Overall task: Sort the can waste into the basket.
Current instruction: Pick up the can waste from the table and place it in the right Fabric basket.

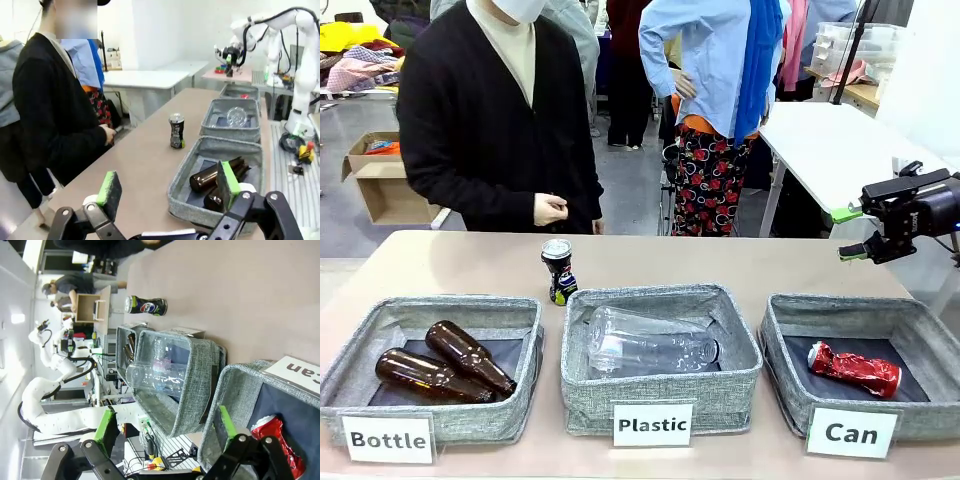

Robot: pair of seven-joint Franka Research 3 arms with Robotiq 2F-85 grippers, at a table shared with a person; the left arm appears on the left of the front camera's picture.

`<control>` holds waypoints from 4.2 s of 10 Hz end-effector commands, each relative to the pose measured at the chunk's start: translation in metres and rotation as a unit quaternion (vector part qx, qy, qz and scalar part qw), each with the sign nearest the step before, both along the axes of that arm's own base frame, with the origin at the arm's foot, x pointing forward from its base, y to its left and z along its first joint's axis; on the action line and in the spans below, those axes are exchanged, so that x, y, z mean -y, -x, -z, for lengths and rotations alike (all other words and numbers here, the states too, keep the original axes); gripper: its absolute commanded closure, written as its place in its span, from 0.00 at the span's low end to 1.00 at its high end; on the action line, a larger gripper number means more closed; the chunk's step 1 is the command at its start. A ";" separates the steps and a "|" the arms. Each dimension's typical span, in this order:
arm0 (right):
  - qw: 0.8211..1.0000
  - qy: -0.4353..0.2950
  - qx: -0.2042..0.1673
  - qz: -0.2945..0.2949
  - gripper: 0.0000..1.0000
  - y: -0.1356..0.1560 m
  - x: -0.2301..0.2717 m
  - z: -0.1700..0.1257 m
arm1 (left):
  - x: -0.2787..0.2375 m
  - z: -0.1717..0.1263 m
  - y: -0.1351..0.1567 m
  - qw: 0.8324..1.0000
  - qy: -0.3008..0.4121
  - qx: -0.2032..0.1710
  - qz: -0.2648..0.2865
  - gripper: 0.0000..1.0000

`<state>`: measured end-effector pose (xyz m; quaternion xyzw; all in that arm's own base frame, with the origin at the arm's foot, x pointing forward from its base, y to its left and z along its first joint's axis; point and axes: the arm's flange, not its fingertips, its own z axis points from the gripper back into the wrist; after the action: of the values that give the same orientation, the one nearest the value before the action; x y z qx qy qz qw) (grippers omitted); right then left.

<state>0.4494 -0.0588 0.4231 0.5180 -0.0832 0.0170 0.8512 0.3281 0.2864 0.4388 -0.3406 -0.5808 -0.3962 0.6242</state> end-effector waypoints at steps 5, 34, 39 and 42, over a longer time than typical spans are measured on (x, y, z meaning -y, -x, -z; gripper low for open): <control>1.000 -0.002 0.008 -0.007 0.00 0.001 0.001 -0.002 | 0.217 0.022 -0.084 0.972 -0.179 -0.069 0.134 0.00; 1.000 -0.002 0.008 -0.007 0.00 0.001 0.001 -0.002 | 0.451 0.145 -0.249 0.960 -0.174 -0.140 0.171 0.00; 1.000 -0.002 0.008 -0.007 0.00 0.001 0.001 -0.002 | 0.454 0.149 -0.248 0.958 -0.166 -0.133 0.194 0.59; 1.000 -0.002 0.008 -0.007 0.00 0.001 0.001 -0.002 | 0.454 0.148 -0.249 0.959 -0.159 -0.126 0.197 1.00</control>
<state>0.4494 -0.0583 0.4233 0.5180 -0.0829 0.0177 0.8512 0.5733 -0.1673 0.2915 -0.3856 -0.3310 -0.5532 0.6601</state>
